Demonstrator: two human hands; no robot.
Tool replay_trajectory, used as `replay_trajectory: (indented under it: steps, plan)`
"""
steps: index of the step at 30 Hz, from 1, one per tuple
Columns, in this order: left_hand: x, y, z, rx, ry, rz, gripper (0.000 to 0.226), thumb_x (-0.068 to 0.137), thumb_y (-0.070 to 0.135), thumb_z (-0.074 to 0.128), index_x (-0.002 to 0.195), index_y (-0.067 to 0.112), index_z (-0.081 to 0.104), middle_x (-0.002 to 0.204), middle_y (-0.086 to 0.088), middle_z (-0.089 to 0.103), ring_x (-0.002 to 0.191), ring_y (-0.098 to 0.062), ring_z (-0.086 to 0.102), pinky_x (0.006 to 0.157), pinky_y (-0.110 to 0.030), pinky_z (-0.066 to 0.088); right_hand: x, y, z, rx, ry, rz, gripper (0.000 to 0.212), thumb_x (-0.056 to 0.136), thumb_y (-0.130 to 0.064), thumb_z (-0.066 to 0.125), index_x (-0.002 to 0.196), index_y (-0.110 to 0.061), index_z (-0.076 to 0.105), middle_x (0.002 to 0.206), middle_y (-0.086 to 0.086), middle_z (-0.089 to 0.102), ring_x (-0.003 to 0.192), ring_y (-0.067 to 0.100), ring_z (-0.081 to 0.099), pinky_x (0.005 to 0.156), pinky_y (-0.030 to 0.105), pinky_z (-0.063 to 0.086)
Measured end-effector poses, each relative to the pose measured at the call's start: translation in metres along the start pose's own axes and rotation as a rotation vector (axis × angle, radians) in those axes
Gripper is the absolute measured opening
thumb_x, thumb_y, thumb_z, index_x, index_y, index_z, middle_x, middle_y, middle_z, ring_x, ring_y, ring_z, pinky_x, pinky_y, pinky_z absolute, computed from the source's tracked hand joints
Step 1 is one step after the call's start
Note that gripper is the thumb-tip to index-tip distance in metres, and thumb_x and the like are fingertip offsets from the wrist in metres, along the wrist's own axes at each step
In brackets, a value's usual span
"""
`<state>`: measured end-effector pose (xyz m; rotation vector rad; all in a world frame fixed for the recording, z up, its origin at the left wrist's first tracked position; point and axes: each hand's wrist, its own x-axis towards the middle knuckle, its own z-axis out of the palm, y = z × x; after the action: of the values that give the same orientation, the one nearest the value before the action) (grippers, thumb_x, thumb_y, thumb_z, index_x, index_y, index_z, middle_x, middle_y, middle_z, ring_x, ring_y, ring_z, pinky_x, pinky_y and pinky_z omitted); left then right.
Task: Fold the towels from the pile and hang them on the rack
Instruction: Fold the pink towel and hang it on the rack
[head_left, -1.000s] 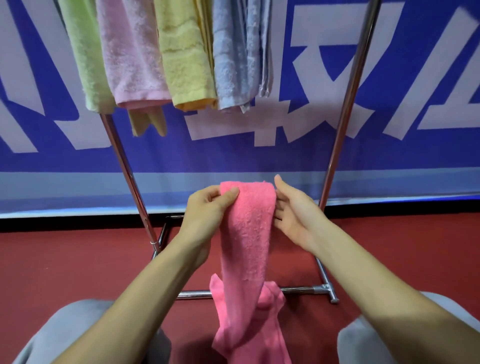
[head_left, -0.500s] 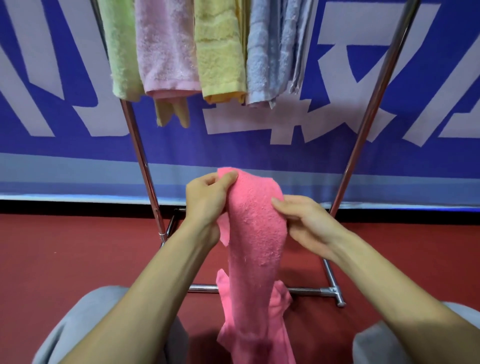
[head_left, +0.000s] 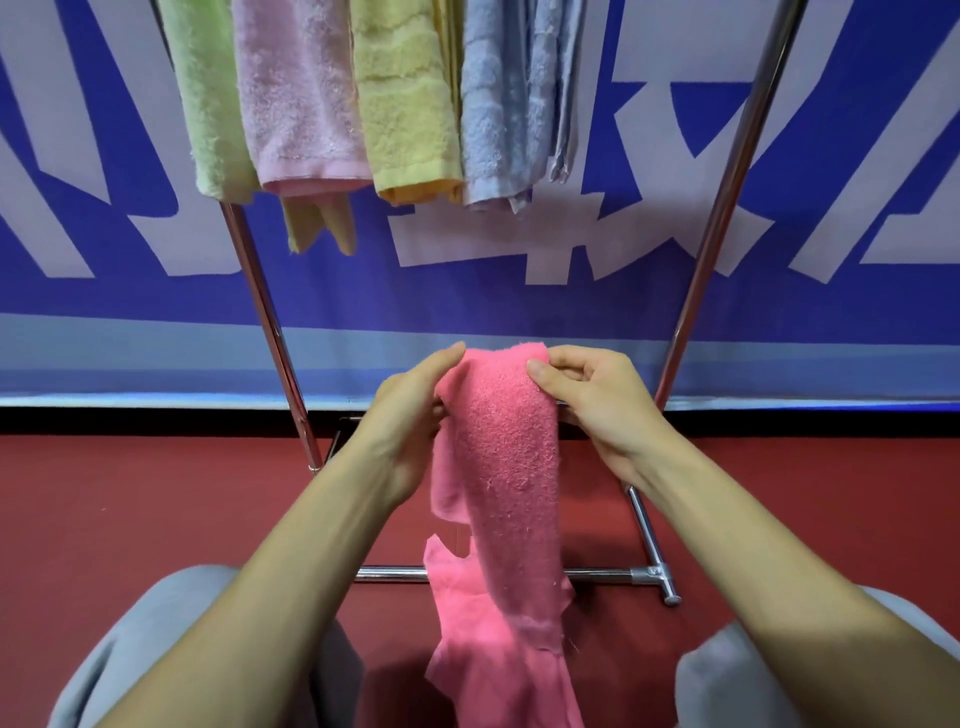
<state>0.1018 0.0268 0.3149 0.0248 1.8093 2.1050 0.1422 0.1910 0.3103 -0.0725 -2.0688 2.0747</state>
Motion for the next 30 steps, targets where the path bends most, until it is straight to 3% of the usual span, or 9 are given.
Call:
replay_trajectory:
  steps: [3,6,8,10,13,17,22,25,30]
  plan:
    - [-0.004,-0.005,0.003,0.071,-0.109,-0.017,0.025,0.085,0.047,0.056,0.082,0.024,0.065,0.075,0.006,0.062,0.063,-0.009,0.054,0.068,-0.025,0.039,0.001,-0.005,-0.004,0.094,0.049,0.044,0.017,0.090,-0.003,0.059,0.103,-0.002,0.068,0.080,0.003,0.071,0.069,0.009,0.065,0.066,0.021,0.052]
    - [-0.006,-0.017,0.005,0.161,-0.258,-0.004,0.040,0.076,0.045,0.064,0.100,0.013,0.071,0.098,-0.001,0.074,0.087,-0.011,0.066,0.091,-0.029,0.048,-0.001,-0.011,-0.009,0.294,0.062,0.059,0.027,0.084,0.011,0.057,0.106,-0.001,0.066,0.086,0.006,0.072,0.071,0.009,0.068,0.063,0.018,0.054]
    - [-0.010,-0.025,0.011,0.192,-0.268,0.054,0.036,0.079,0.026,0.070,0.108,0.005,0.068,0.108,-0.011,0.072,0.094,-0.017,0.066,0.102,-0.040,0.046,-0.004,-0.014,-0.013,0.364,0.058,0.057,0.035,0.081,0.016,0.055,0.111,0.001,0.064,0.094,0.012,0.070,0.077,0.014,0.068,0.066,0.020,0.054]
    - [-0.013,-0.032,0.017,0.183,-0.197,0.176,0.028,0.080,0.011,0.071,0.106,0.002,0.067,0.107,-0.014,0.071,0.093,-0.018,0.065,0.097,-0.043,0.047,-0.006,-0.015,-0.019,0.353,0.071,0.030,0.047,0.079,0.018,0.055,0.123,0.002,0.058,0.103,0.012,0.068,0.085,0.016,0.067,0.068,0.020,0.054]
    - [-0.014,-0.034,0.023,0.119,-0.134,0.305,0.023,0.082,0.010,0.070,0.104,0.006,0.068,0.105,-0.012,0.071,0.095,-0.018,0.064,0.090,-0.042,0.049,-0.011,-0.017,-0.027,0.280,0.085,-0.024,0.059,0.082,0.015,0.056,0.135,-0.010,0.052,0.116,0.006,0.067,0.094,0.011,0.068,0.068,0.020,0.054]
    - [-0.010,-0.030,0.025,0.045,-0.086,0.331,0.020,0.087,0.010,0.064,0.106,0.009,0.067,0.104,-0.006,0.073,0.091,-0.013,0.065,0.078,-0.025,0.050,-0.013,-0.018,-0.032,0.125,0.021,-0.047,0.064,0.086,0.009,0.056,0.141,-0.021,0.044,0.116,0.006,0.069,0.102,0.014,0.067,0.076,0.022,0.053]
    - [-0.006,-0.025,0.022,-0.001,-0.043,0.310,0.023,0.088,0.008,0.062,0.111,0.004,0.065,0.108,-0.012,0.071,0.098,-0.021,0.066,0.091,-0.034,0.052,-0.013,-0.010,-0.028,-0.044,-0.104,-0.040,0.091,0.081,0.014,0.060,0.149,-0.033,0.024,0.122,0.008,0.065,0.108,0.021,0.065,0.086,0.033,0.054]
    - [-0.006,-0.021,0.016,-0.013,-0.008,0.300,0.024,0.085,0.009,0.066,0.108,0.005,0.068,0.104,-0.010,0.073,0.094,-0.020,0.067,0.084,-0.033,0.053,-0.011,-0.006,-0.023,-0.084,-0.149,-0.042,0.099,0.079,0.015,0.062,0.150,-0.037,0.016,0.124,0.008,0.063,0.110,0.024,0.065,0.090,0.039,0.053]
    - [-0.007,-0.017,0.008,-0.073,0.052,0.241,0.023,0.081,0.009,0.070,0.104,0.003,0.068,0.089,-0.008,0.074,0.073,-0.014,0.067,0.061,-0.022,0.051,-0.010,-0.006,-0.016,-0.017,-0.039,0.031,0.072,0.078,0.010,0.068,0.140,-0.017,0.043,0.096,0.017,0.071,0.079,0.020,0.070,0.073,0.028,0.057]
